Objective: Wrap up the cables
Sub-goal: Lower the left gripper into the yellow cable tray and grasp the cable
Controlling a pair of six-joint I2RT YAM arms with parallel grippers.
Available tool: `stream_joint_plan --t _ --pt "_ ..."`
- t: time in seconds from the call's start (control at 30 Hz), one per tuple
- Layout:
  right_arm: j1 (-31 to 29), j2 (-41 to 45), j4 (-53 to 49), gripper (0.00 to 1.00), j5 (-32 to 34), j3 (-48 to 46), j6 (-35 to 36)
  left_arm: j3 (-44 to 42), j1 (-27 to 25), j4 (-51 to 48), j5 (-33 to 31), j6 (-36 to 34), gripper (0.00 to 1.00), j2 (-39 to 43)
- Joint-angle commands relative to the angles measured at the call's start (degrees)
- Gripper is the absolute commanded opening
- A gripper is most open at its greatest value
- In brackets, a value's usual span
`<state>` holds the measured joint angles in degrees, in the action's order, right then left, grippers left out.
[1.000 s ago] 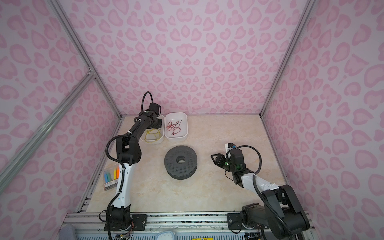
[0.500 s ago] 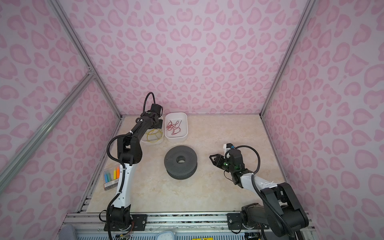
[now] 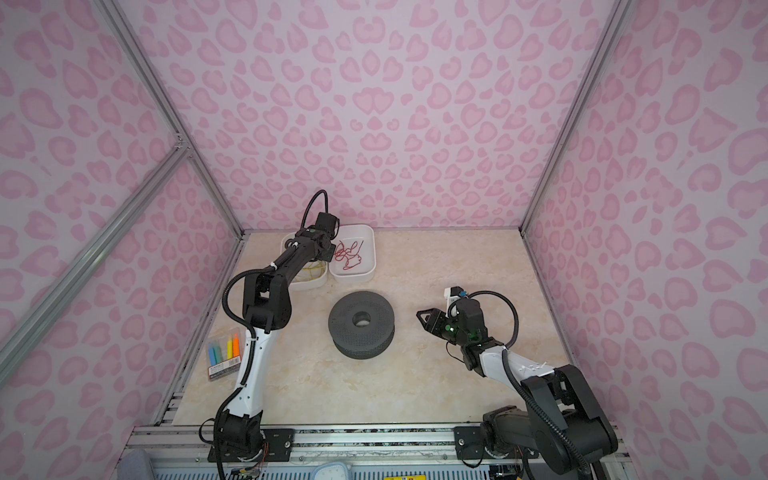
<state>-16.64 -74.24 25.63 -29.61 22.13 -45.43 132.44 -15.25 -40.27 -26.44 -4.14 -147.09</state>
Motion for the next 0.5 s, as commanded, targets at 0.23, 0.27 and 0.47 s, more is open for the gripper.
stream_joint_plan --t 0.23,0.27,0.47 --pt "-1.0 0.1 1.7 0.44 0.1 0.0 0.2 -1.9 0.0 2.6 1.8 -1.0 0.03 26.3" --pt "-1.0 0.2 1.6 0.44 0.1 0.0 0.2 -2.6 0.0 3.0 2.4 -1.0 0.03 27.2" --pt "-1.4 0.5 1.2 0.44 0.2 0.3 0.3 -6.4 0.0 6.4 6.2 -1.5 0.03 33.4"
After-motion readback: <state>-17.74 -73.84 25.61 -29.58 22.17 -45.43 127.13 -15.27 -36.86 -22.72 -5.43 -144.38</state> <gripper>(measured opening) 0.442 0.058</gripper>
